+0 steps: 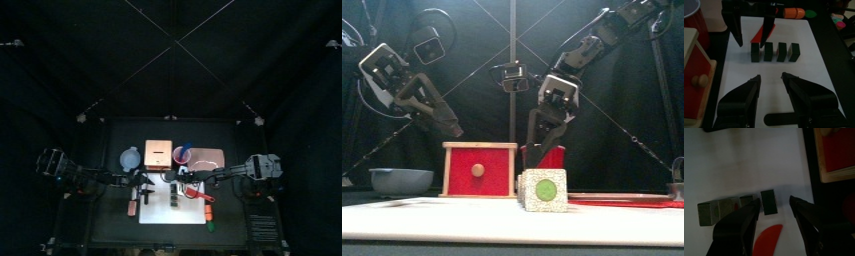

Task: Place sushi on board then cut the sushi with the knife then place the pieces on the plate
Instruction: Place the 4 sushi pieces on the plate

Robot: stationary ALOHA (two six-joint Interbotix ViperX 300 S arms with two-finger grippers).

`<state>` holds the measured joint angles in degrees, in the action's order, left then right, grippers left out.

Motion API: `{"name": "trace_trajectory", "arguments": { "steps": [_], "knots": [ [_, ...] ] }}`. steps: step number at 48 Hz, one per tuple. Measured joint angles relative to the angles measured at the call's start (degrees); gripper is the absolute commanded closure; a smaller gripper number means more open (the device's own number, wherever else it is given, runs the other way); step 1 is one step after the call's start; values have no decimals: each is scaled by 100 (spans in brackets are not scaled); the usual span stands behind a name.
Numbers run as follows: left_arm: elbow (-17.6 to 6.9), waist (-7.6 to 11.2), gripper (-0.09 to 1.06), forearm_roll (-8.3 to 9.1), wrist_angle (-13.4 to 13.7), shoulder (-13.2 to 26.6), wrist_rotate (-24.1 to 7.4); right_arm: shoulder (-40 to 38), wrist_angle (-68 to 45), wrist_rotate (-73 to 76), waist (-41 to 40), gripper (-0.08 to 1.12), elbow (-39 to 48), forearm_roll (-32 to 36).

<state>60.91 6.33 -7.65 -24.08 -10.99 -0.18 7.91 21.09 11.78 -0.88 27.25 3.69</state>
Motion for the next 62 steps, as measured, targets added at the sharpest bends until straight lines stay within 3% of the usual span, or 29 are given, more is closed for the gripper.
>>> {"name": "trace_trajectory", "arguments": {
  "steps": [28, 44, 53, 62],
  "knots": [
    [18, 9, 18, 0, 0, -9, 0, 211, 26, 0, 0, 21, -53, 9],
    [53, 0, 18, 0, 9, 0, 0, 360, 123, -9, 0, 44, -202, 9],
    [62, 0, 18, 0, 9, 0, 9, 325, 413, -9, 0, 45, -229, 9],
    [53, 0, 18, 0, 9, 0, 0, -299, 729, 53, -9, 45, -114, -26]
  ]
}}
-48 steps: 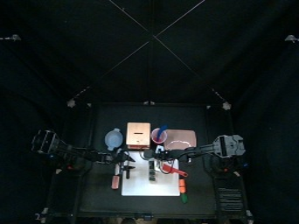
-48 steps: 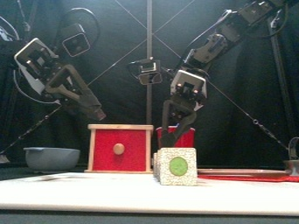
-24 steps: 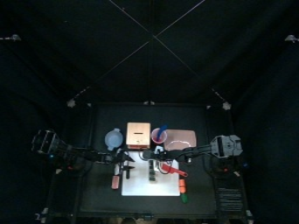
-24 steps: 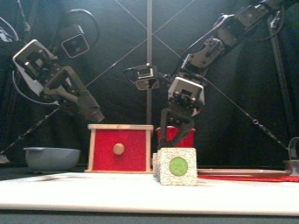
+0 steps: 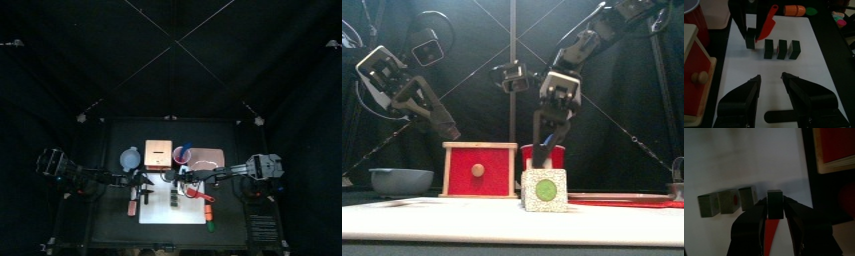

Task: Place sushi on board then cut the sushi with the knife then place the pieces on the plate
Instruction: Place the 4 sushi pieces on the plate

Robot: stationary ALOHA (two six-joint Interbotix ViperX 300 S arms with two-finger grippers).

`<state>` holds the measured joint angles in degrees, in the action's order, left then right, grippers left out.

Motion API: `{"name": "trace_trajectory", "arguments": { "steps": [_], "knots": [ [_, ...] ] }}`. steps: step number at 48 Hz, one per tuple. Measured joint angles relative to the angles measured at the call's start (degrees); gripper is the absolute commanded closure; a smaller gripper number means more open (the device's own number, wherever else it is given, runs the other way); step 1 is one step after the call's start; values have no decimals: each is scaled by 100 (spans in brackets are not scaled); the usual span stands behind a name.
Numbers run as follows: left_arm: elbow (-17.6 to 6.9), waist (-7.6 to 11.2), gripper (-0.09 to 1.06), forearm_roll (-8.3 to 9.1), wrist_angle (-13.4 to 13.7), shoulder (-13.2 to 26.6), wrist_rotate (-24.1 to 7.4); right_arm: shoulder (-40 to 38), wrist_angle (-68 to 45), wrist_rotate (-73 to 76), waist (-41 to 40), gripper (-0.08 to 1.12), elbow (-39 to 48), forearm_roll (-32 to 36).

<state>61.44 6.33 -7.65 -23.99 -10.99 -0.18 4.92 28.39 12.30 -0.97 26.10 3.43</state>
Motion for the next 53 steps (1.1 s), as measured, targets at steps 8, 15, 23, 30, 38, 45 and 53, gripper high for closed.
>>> {"name": "trace_trajectory", "arguments": {
  "steps": [8, 15, 23, 30, 38, 45, 53],
  "knots": [
    [0, 9, 18, 0, 0, 0, 9, -694, 132, 0, -53, 45, 299, -123],
    [0, 0, 18, 0, 0, -9, 18, -1116, 334, 9, -255, 45, 659, -167],
    [0, 0, 19, 0, 0, -9, 18, -1564, 457, 18, -659, 45, 1090, -149],
    [0, 0, 19, -18, 0, 0, 18, -1819, 466, 18, -1037, 45, 1397, -149],
    [9, -18, 19, -35, 0, -9, 18, -1837, 439, 0, -1433, 44, 1617, -88],
    [9, -35, 19, -35, 0, -9, 18, -1652, 255, -9, -1784, 44, 1714, 97],
    [0, -35, 19, -35, 0, 0, 18, -1468, 35, -9, -2074, 37, 1740, 229]
  ]
}}
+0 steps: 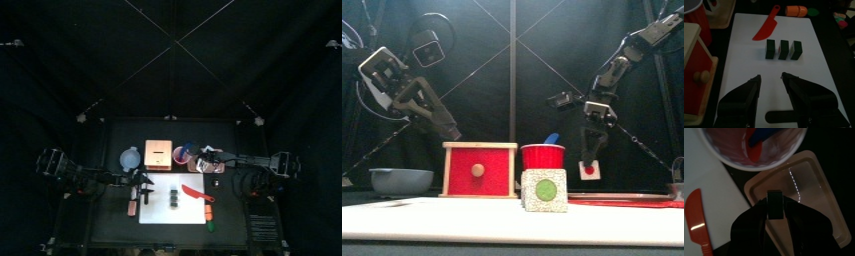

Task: Place sushi on board then cut the sushi with the knife then place the pieces on the plate
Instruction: Place the 4 sushi pieces on the plate

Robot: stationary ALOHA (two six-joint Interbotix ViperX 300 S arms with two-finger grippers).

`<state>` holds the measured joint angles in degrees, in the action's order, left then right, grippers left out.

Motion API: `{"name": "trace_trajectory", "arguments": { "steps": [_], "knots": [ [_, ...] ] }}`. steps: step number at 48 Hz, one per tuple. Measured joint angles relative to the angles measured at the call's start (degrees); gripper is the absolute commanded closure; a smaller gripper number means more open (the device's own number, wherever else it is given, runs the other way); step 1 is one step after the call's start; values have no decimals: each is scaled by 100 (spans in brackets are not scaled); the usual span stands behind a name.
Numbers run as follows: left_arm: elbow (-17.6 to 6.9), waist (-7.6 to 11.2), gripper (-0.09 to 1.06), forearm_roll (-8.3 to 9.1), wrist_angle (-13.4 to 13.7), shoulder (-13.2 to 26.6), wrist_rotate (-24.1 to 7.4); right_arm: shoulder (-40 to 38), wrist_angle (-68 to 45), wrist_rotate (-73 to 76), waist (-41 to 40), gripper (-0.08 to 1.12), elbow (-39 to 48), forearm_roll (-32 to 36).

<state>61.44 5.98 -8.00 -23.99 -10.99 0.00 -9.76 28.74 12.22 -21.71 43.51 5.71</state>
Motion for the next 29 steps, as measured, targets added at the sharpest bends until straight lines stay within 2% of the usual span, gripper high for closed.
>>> {"name": "trace_trajectory", "arguments": {
  "steps": [11, 23, 29],
  "knots": [
    [0, 0, 19, -9, 0, 0, 0, 229, -158, 0, -132, 23, 97, 62],
    [0, 0, 19, -9, -9, 0, 0, 132, -158, 0, -88, 21, 88, -18],
    [0, 0, 19, -9, 0, 0, -9, -9, -149, 0, 220, 21, 35, -202]
  ]
}}
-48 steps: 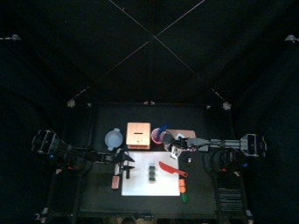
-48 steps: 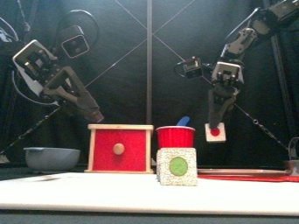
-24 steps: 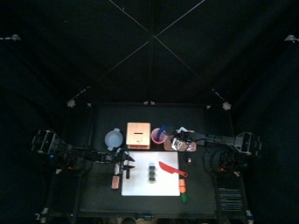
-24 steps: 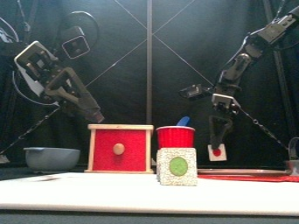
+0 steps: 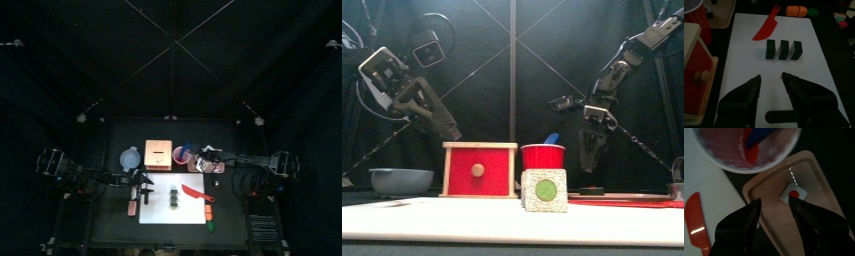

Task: Place sushi on board then cut the sushi with the knife then place the pieces on the plate
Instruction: Place the 4 sushi pieces on the plate

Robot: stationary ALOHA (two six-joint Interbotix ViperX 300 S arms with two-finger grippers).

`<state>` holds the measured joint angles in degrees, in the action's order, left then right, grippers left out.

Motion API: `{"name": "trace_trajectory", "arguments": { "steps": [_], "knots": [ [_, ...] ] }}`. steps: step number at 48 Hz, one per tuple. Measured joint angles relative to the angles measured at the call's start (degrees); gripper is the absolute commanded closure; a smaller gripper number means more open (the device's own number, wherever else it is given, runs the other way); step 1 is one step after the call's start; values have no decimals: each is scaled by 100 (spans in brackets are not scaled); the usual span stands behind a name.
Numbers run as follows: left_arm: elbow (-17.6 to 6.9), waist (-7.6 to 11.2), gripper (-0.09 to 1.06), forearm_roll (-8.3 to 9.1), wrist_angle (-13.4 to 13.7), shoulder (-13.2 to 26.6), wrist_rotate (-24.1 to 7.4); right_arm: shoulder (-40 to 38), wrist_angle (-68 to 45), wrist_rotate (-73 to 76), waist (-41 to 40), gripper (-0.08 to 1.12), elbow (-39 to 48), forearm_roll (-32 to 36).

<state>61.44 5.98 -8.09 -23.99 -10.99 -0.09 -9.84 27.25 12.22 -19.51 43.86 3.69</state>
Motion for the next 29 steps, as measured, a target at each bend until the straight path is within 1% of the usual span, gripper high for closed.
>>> {"name": "trace_trajectory", "arguments": {
  "steps": [4, 5, 6, 10, 15, 21, 29],
  "knots": [
    [0, -9, 19, -35, 0, 0, 9, -26, -9, 0, 448, 21, -123, -149],
    [9, 0, 19, -35, 0, 0, 0, -26, -9, 0, 448, 21, -123, -149],
    [0, -9, 19, -35, 0, 0, 9, -26, -9, 0, 686, 21, -193, -211],
    [0, 0, 19, -44, -9, 0, 0, -9, -35, 0, 1107, 21, -352, -299],
    [0, -9, 19, -44, 0, 0, 0, 176, -132, -18, 1529, 21, -598, -352],
    [0, -18, 19, -44, -9, 0, 0, 483, -202, 0, 1846, 21, -879, -387],
    [0, -26, 19, -44, 0, 0, 9, 967, -229, 9, 2057, 21, -1230, -439]
  ]
}}
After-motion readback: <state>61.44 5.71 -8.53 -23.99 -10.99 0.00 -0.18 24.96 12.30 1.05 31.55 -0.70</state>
